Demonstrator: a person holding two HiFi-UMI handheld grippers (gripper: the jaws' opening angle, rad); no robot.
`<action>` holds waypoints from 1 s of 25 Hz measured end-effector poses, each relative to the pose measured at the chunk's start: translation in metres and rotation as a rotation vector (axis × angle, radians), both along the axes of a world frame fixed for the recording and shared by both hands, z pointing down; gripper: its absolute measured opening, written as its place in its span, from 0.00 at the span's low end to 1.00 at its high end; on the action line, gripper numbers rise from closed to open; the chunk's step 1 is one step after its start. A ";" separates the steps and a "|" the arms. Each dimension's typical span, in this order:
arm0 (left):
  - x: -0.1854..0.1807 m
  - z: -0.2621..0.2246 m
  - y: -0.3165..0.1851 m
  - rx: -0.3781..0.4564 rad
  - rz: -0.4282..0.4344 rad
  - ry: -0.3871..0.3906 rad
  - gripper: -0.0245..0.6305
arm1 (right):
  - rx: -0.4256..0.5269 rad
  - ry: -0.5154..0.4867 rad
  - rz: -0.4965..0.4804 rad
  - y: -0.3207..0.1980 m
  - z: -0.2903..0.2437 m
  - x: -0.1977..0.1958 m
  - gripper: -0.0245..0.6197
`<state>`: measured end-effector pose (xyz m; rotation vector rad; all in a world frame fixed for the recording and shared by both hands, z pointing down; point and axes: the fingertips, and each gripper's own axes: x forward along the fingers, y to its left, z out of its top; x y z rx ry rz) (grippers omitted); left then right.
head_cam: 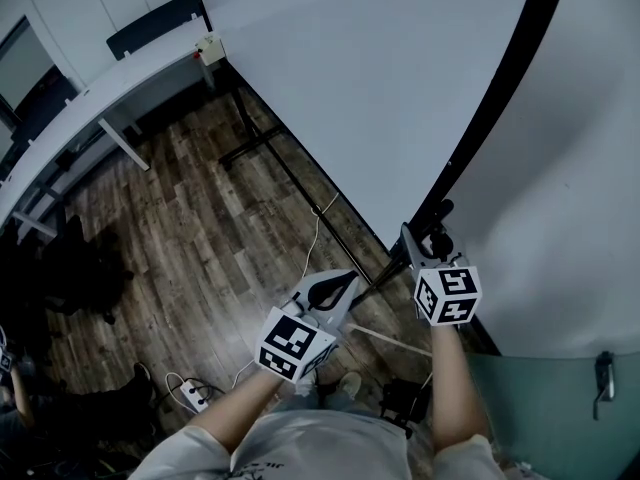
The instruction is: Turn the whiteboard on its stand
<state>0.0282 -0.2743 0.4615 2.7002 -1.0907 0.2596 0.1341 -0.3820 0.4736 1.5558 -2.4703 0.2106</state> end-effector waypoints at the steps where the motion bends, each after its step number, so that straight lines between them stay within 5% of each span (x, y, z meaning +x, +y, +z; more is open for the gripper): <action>1: 0.000 0.000 0.001 0.000 -0.001 0.002 0.05 | 0.001 0.000 -0.003 0.001 0.000 -0.002 0.33; 25: -0.003 -0.010 0.028 0.022 -0.007 0.001 0.05 | -0.012 0.000 0.008 0.043 -0.001 0.010 0.33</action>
